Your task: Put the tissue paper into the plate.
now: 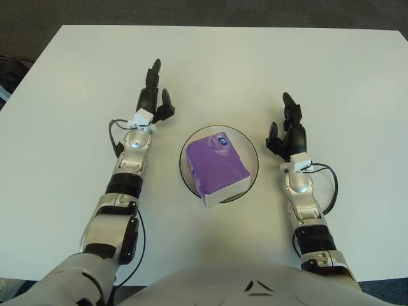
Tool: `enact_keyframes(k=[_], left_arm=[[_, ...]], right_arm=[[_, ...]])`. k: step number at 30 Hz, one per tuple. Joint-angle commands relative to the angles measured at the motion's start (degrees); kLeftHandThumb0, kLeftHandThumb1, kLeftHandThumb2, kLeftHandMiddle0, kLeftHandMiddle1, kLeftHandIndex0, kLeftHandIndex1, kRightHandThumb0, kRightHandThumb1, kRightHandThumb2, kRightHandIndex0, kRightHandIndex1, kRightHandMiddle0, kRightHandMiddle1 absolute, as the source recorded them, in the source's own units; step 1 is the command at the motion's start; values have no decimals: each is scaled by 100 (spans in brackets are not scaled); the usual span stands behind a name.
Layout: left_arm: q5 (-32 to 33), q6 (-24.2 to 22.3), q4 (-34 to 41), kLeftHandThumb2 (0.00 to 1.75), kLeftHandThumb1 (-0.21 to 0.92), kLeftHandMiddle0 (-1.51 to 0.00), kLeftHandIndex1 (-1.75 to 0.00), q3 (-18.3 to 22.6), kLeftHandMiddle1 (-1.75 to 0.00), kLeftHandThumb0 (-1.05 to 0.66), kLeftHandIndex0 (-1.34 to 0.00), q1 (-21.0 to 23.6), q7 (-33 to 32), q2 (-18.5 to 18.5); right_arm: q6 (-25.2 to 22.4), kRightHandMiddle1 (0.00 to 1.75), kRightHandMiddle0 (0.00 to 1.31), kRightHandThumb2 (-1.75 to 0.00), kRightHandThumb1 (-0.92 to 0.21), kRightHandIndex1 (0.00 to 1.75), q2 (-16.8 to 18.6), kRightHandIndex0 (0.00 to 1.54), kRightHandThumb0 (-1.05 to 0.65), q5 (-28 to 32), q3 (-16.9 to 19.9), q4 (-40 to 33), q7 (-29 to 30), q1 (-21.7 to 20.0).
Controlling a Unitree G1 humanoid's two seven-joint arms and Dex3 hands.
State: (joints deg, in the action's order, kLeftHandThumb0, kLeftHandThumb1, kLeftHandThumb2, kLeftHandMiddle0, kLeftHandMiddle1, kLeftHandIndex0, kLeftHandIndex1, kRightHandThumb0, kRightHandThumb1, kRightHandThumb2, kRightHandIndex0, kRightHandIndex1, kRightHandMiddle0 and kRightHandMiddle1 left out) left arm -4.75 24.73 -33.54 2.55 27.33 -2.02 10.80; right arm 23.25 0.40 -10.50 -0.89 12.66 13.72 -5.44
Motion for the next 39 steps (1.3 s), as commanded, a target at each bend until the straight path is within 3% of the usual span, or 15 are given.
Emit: enact_keyframes(k=[1,24,39], left_arm=[[10,-154,117,100,92,-9,-35,35,-1,-77,0,-238,-69,-59],[94,-704,309,93,92,-13,-39,76,-3,-79,0,-802,-106,-268],[40,-944,1468,94,92,-17,-47,59,-3,-74,0,-1875,-255,-374]], right_arm=[[-201,31,0,-86,-92,1,32,9,-68,-24,-22,354,-3,496],[-190,36,0,-86,-92,1,48,10,-67,-81,-40,309,63,560],[-167,37,0,-87,-92,1,20,11,-67,-28,-29,277,29,606]])
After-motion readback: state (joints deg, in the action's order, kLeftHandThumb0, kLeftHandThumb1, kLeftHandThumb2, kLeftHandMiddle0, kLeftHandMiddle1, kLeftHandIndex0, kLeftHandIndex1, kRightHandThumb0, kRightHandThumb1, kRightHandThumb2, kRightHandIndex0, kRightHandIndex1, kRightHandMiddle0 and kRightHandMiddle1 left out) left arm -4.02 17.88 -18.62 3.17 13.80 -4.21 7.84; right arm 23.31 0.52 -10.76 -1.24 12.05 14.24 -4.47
